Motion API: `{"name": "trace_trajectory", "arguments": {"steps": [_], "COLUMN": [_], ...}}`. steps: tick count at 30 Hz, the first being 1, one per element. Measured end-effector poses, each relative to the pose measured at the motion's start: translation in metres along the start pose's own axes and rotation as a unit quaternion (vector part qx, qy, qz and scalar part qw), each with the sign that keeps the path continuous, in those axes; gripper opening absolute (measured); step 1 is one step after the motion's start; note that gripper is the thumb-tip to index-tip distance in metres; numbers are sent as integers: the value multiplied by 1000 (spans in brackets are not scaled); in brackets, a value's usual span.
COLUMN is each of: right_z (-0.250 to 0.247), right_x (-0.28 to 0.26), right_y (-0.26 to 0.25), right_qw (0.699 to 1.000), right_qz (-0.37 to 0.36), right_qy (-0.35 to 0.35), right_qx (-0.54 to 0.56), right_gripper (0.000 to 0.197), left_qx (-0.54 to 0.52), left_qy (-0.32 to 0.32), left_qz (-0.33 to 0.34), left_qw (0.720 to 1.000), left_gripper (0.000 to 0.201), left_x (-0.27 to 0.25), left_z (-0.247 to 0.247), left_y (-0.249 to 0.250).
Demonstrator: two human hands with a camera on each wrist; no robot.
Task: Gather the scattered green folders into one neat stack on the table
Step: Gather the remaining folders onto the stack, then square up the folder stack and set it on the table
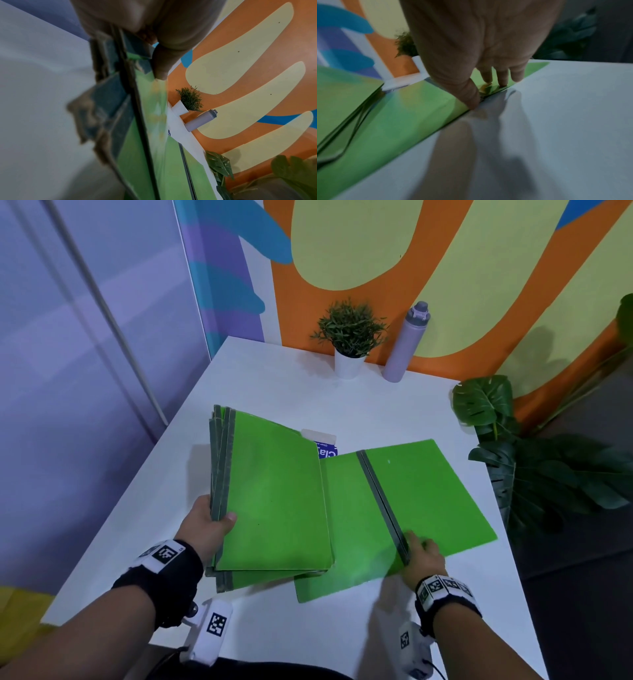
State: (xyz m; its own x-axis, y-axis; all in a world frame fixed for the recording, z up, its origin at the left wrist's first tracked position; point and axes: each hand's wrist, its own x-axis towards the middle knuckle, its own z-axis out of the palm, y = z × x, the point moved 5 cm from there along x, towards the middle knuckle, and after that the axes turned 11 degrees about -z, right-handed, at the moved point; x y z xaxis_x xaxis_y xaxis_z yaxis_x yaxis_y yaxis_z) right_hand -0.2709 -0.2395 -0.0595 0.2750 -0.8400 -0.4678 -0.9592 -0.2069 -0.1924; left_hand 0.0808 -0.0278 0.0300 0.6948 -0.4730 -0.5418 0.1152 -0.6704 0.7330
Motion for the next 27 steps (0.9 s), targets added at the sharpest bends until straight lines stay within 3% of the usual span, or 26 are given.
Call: {"name": "trace_trajectory", "arguments": {"steps": [2, 4, 9, 12, 14, 16, 19, 20, 23, 27], "right_z": [-8, -9, -4, -6, -9, -15, -41, -53, -93, -144], "right_x": [-2, -5, 9, 13, 16, 16, 12, 11, 0, -20], "right_y": [7, 11, 13, 8, -6, -17, -31, -35, -44, -53], "right_qw": [987, 961, 908, 847, 821, 848, 946, 962, 951, 877], "right_qz": [111, 185, 176, 194, 153, 116, 47, 17, -36, -43], "right_qy": [67, 64, 48, 99, 99, 87, 107, 141, 273, 462], "right_qx": [95, 196, 376, 486, 541, 509, 301, 233, 139, 123], "right_gripper": [67, 55, 30, 60, 71, 71, 51, 40, 25, 17], "left_qx": [-2, -2, 11, 4, 1, -1, -15, -19, -42, -35], "left_qy": [3, 5, 19, 20, 20, 20, 17, 18, 13, -17], "left_qz": [-3, -4, 6, 4, 1, -6, -12, -17, -42, -98], "left_qw": [1000, 1000, 1000, 1000, 1000, 1000, 1000, 1000, 998, 994], "left_gripper": [24, 23, 21, 22, 22, 22, 21, 21, 23, 27], "left_x": [0, 0, -2, -1, 1, 2, 5, 7, 12, 20], "left_z": [-1, -1, -1, -1, -1, -1, -1, 0, 2, 12], "left_y": [-3, -6, -4, -3, -3, -2, -2, -4, -7, -20]}}
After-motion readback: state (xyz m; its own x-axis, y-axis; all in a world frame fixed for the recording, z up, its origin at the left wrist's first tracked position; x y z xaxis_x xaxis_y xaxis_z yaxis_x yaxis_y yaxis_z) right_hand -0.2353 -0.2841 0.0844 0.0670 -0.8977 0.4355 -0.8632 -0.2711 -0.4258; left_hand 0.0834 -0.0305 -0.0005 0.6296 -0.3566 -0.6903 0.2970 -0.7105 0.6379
